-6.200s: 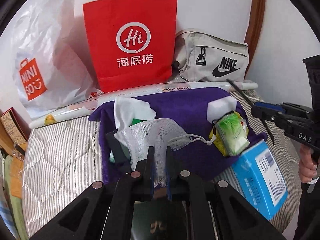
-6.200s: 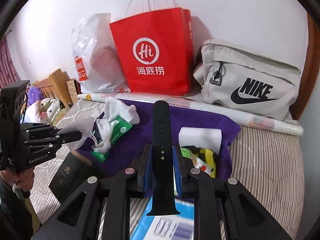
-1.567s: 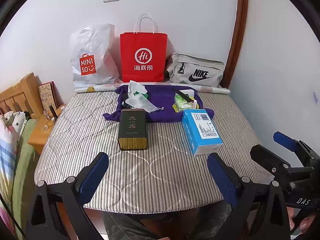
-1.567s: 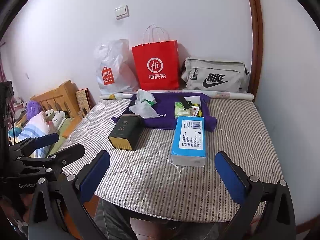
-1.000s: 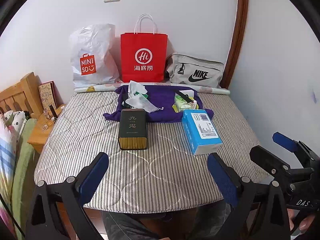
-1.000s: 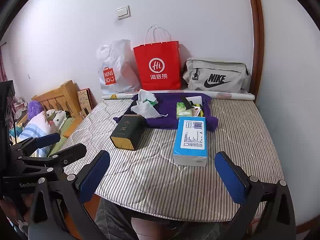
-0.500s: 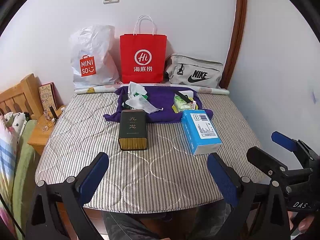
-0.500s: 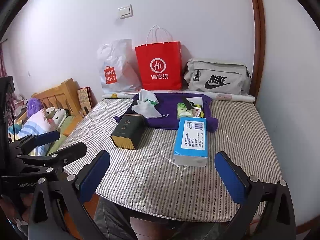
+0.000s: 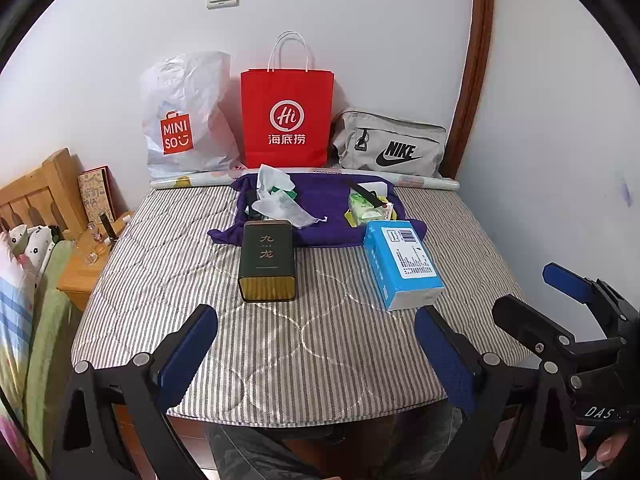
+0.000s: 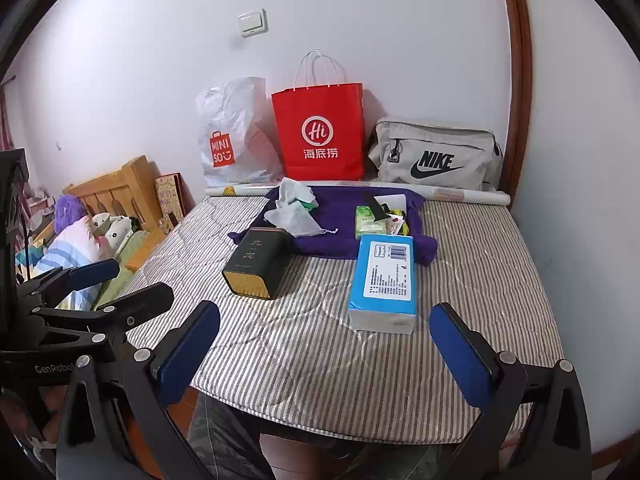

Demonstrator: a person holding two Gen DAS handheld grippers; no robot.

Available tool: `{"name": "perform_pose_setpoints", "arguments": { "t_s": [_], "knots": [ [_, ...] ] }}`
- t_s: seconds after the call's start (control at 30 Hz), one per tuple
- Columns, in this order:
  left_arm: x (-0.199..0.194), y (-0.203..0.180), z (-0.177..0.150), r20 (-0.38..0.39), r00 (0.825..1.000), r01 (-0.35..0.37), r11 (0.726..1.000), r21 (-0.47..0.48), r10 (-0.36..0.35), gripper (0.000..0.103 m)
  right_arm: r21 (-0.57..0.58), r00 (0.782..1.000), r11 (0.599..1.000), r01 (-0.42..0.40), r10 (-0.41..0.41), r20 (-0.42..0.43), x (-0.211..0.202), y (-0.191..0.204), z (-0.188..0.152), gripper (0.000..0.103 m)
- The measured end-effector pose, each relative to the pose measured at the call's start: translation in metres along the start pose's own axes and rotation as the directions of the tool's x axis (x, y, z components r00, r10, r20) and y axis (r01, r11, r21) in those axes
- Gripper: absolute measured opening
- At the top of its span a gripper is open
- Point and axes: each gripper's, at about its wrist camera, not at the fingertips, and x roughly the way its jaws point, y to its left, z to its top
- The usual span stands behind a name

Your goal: Organize soft objects

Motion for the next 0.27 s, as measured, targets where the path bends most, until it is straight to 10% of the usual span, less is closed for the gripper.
{"name": "perform_pose_setpoints", "arguments": {
  "t_s": [0.27],
  "knots": [
    [-0.0004, -0.0002, -0.0007, 0.011, 1.0, -0.001, 1.0, 0.002, 0.001, 0.1, -0.001, 1.0, 1.0, 0.001, -0.001, -0.001, 0.0003, 0.0001, 0.0001, 0.103]
  ]
}}
